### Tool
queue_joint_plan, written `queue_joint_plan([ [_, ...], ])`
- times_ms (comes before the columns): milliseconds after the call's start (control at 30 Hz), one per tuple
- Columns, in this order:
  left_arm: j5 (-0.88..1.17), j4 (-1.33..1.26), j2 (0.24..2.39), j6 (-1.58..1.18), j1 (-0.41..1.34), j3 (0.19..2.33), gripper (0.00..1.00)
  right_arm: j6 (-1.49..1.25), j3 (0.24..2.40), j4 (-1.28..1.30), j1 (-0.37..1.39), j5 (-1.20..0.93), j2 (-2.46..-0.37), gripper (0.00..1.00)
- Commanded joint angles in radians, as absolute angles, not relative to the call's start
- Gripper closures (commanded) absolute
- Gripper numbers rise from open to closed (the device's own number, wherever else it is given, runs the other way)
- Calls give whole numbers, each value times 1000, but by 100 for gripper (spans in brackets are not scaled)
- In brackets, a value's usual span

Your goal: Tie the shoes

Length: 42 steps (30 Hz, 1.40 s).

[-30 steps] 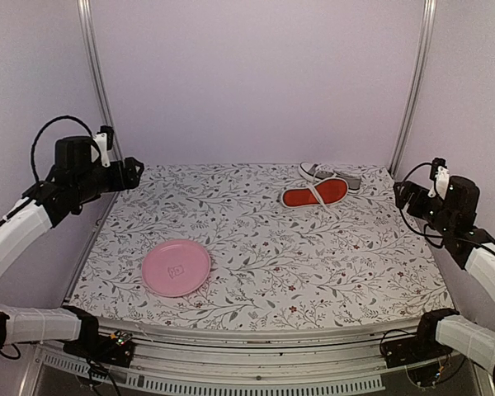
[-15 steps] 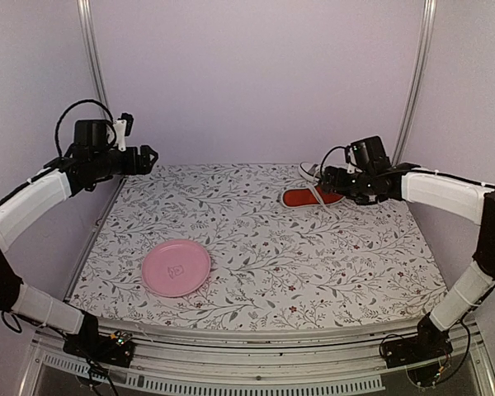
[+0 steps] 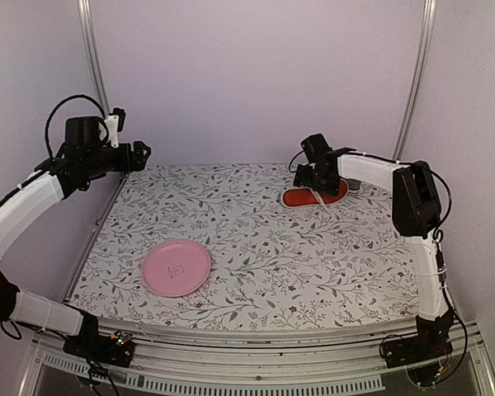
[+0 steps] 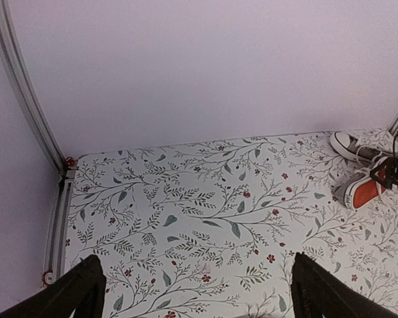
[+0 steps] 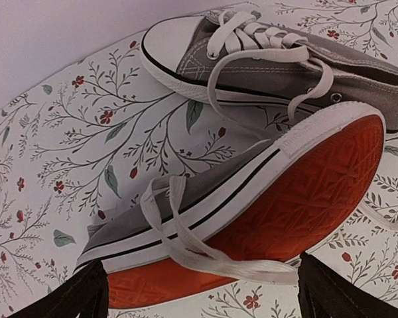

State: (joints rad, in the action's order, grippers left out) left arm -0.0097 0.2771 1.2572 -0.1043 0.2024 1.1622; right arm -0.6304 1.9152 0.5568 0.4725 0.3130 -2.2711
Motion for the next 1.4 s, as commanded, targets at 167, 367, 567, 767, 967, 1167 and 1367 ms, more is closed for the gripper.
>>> queue_joint_plan([
  [167,-19,288,1260,-98,198,1158,3,-478,2116,615,479,363,-2472,11],
  [367,-17,288,1255,-101,198,1157,3,-463,2159,636,479,368,-2508,35],
  [567,-17,290,1258,-106,198,1155,3,-459,2188,661,479,358,-2517,88],
  [767,-21,289,1257,-107,198,1155,3,-395,2102,593,487,296,-2408,98],
  [967,-30,287,1257,-107,198,1152,3,-347,1824,456,514,259,-2133,98],
  [1167,-30,284,1266,-109,198,1150,3,-381,1465,373,522,218,-1855,98],
  [1367,-28,290,1282,-112,198,1154,3,-447,1179,383,522,160,-1627,98],
])
